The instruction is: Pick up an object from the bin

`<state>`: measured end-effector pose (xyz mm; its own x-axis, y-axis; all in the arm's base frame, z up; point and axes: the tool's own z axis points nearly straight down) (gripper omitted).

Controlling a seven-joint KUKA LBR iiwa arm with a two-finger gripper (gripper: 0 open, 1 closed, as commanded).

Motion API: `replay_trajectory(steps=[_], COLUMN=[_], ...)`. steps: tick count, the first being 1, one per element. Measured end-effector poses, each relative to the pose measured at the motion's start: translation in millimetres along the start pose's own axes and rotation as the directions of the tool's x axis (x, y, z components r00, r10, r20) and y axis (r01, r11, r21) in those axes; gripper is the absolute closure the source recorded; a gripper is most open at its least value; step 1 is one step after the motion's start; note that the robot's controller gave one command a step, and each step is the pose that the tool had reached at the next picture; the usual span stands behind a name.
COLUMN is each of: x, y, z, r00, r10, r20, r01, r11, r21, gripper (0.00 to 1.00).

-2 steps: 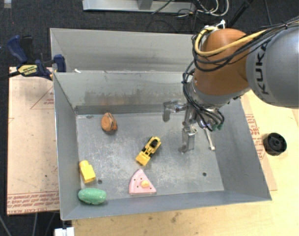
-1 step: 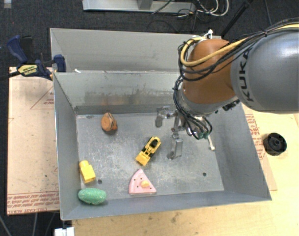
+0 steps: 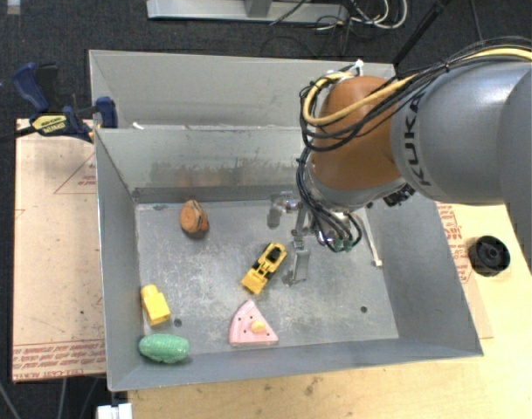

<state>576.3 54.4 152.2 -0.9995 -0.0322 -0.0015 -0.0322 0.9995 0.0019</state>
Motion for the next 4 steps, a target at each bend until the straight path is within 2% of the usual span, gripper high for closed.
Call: replay_trajectory(steps=[1,2,3,4], x=[15.3,-5.7,-5.7,-2.3], y=[5.1,39.5,39.4,42.2], z=[32.0,77.4,77.4,33.4], r00=[0.961,0.948,0.948,0.947], r10=[-0.277,-0.318,-0.317,-0.322], r20=[0.001,0.0,0.0,-0.008], r01=[0.277,0.318,0.317,0.322], r11=[0.961,0.948,0.948,0.947], r21=[0.001,0.0,0.0,-0.001], gripper=[0.0,1.0,1.0,1.0])
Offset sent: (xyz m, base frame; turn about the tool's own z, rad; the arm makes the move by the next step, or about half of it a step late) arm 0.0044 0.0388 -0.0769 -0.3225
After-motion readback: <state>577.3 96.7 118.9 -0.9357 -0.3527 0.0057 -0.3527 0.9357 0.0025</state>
